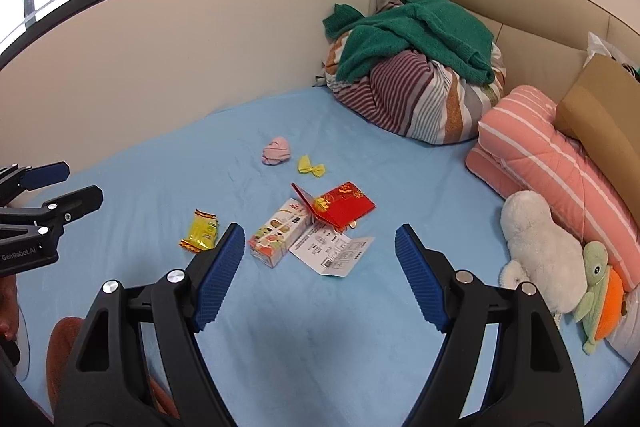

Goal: Collect trash
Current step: 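Move both open grippers back over the trash on the bed, then grasp the white leaflet with the right gripper while the left grasps the Anchor milk carton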

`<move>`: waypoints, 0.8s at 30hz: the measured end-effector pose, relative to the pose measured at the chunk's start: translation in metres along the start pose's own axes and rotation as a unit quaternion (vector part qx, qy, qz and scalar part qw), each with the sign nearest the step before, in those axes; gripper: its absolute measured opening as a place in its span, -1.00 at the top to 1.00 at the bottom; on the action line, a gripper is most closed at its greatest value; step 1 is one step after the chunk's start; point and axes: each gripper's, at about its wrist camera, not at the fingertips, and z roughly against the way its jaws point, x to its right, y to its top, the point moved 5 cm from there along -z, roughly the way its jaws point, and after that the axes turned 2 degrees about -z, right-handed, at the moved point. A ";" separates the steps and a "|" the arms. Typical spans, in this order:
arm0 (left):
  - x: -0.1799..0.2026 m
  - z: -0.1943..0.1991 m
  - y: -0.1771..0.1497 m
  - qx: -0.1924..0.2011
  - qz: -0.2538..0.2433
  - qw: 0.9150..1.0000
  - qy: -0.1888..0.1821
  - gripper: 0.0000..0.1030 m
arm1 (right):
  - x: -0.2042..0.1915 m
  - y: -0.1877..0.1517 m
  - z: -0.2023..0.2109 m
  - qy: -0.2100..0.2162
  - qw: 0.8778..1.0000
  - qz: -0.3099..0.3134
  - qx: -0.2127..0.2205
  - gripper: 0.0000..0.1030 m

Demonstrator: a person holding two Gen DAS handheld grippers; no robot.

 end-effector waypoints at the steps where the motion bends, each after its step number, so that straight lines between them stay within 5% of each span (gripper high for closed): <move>1: 0.006 -0.010 0.000 -0.004 -0.004 1.000 -0.005 -0.52 | 0.006 -0.001 -0.009 -0.003 1.000 -0.006 -0.005 -0.45; 18: 0.058 -0.185 -0.016 -0.072 -0.061 0.995 -0.039 -0.52 | 0.055 -0.049 -0.169 -0.043 0.992 -0.075 -0.088 -0.44; 24: 0.070 -0.232 -0.025 -0.094 -0.075 0.991 -0.063 -0.52 | 0.064 -0.077 -0.219 -0.034 0.985 -0.101 -0.137 -0.28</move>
